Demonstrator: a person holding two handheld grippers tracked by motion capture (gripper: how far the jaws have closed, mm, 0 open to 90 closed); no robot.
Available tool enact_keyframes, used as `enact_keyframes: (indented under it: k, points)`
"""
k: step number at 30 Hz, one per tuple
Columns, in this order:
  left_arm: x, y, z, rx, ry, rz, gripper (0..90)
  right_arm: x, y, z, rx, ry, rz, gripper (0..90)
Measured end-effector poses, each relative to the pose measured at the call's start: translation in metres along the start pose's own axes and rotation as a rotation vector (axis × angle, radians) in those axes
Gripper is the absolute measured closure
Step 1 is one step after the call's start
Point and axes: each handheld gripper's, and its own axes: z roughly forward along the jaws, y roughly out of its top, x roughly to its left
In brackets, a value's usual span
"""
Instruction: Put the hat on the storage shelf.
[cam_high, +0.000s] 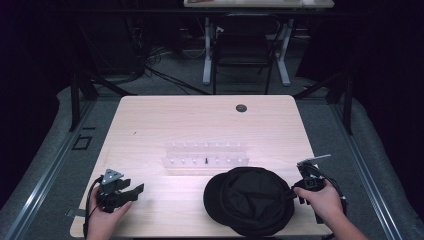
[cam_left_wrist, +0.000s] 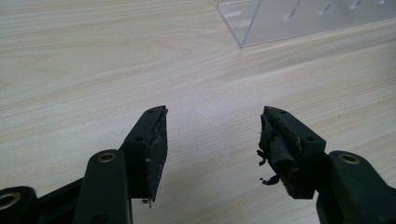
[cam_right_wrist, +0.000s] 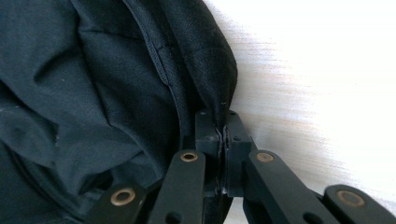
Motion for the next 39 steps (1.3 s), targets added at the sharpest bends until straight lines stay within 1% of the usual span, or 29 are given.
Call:
enact_keyframes:
  k: [1, 2, 4, 5, 7, 8, 9, 10, 11, 12, 14, 15, 16, 17, 18, 20, 21, 22, 23, 24, 25, 26, 30, 32, 34, 35, 36, 37, 39]
  points:
    - [0.000, 0.000, 0.000, 0.000, 0.000, 0.000, 41.9, 0.000, 0.000, 0.000, 0.000, 0.000, 0.000, 87.7]
    - [0.000, 0.000, 0.000, -0.004, 0.001, 0.000, 41.9, -0.001, 0.000, -0.003, 0.013, 0.005, -0.017, 87.8]
    - [0.000, 0.000, -0.001, 0.011, -0.001, 0.002, 42.0, 0.000, 0.000, -0.005, 0.002, 0.010, -0.006, 87.9]
    - [0.000, 0.000, -0.001, 0.009, -0.001, 0.002, 42.0, 0.001, -0.001, -0.005, -0.020, 0.025, 0.013, 87.9]
    - [0.000, 0.000, -0.001, 0.010, -0.001, 0.002, 42.0, 0.000, 0.000, -0.011, 0.020, 0.028, -0.015, 88.0]
    - [0.000, 0.000, -0.001, 0.010, -0.001, 0.002, 42.0, 0.000, 0.000, -0.011, 0.020, 0.028, -0.015, 88.0]
    - [0.000, 0.000, 0.000, -0.002, 0.002, -0.001, 42.0, 0.002, -0.001, -0.012, -0.015, 0.048, 0.016, 88.0]
    - [0.000, 0.000, 0.000, -0.002, 0.003, -0.001, 42.0, 0.001, 0.001, -0.016, 0.010, 0.052, -0.005, 88.1]
    - [0.000, 0.000, 0.000, -0.003, 0.003, -0.001, 42.0, 0.001, 0.000, -0.017, 0.004, 0.053, -0.006, 88.0]
    - [0.000, 0.000, 0.000, -0.003, 0.003, -0.001, 42.0, 0.002, 0.000, -0.018, -0.014, 0.072, 0.010, 88.1]
    - [0.000, 0.000, 0.000, -0.002, 0.003, -0.001, 42.0, 0.003, 0.001, -0.023, -0.002, 0.081, 0.000, 88.1]
    - [0.000, 0.000, 0.000, -0.002, 0.003, -0.001, 42.0, 0.004, 0.000, -0.024, -0.029, 0.095, 0.019, 88.1]
    - [0.000, 0.000, 0.000, -0.002, 0.003, -0.001, 42.0, 0.004, 0.000, -0.024, -0.029, 0.095, 0.019, 88.1]
    - [0.000, 0.000, 0.000, -0.002, 0.003, -0.001, 42.0, 0.006, 0.001, -0.029, -0.019, 0.105, 0.007, 88.0]
    - [0.000, 0.000, 0.000, -0.004, 0.003, -0.001, 42.0, 0.007, 0.000, -0.030, -0.036, 0.125, 0.018, 88.1]
    - [0.000, 0.000, 0.000, -0.005, 0.003, 0.000, 42.0, 0.008, 0.001, -0.036, -0.019, 0.131, -0.003, 88.1]
    - [0.000, 0.000, 0.000, -0.006, 0.003, 0.000, 42.0, 0.010, 0.001, -0.038, -0.030, 0.133, 0.000, 88.1]
    - [0.000, 0.000, 0.000, -0.006, 0.003, 0.000, 42.0, 0.014, 0.000, -0.037, -0.066, 0.143, 0.035, 88.1]
    - [0.000, 0.000, 0.000, -0.007, 0.003, 0.000, 42.1, 0.015, 0.001, -0.040, -0.053, 0.134, 0.021, 88.1]
    - [0.000, 0.000, 0.000, -0.007, 0.003, 0.000, 42.0, 0.014, 0.002, -0.043, -0.032, 0.139, -0.006, 88.1]
    - [0.000, 0.000, -0.001, -0.007, 0.003, 0.000, 42.0, 0.016, 0.002, -0.044, -0.028, 0.145, -0.013, 88.1]
    - [0.000, 0.000, -0.001, -0.007, 0.003, 0.000, 42.0, 0.018, 0.001, -0.044, -0.047, 0.143, 0.002, 88.1]
    - [0.000, 0.000, 0.000, -0.007, 0.004, 0.000, 42.0, 0.021, 0.001, -0.048, -0.039, 0.154, -0.001, 88.1]
    - [0.000, 0.000, 0.000, -0.007, 0.004, 0.000, 42.0, 0.022, 0.002, -0.052, -0.042, 0.165, 0.008, 88.1]
    - [0.000, 0.000, 0.000, -0.007, 0.004, 0.000, 42.0, 0.023, 0.002, -0.056, -0.033, 0.169, -0.004, 88.1]
    - [0.000, 0.000, 0.000, -0.006, 0.004, 0.000, 42.1, 0.025, 0.002, -0.057, -0.039, 0.154, 0.005, 88.1]
    - [0.000, 0.000, 0.000, -0.006, 0.004, 0.000, 42.0, 0.025, 0.002, -0.060, -0.032, 0.153, -0.008, 88.1]
    - [0.000, 0.000, 0.000, -0.006, 0.004, 0.000, 42.0, 0.025, 0.002, -0.061, -0.035, 0.160, -0.009, 88.2]
    - [0.000, 0.000, 0.000, -0.007, 0.004, 0.000, 42.0, 0.027, 0.002, -0.065, -0.036, 0.157, -0.001, 88.1]
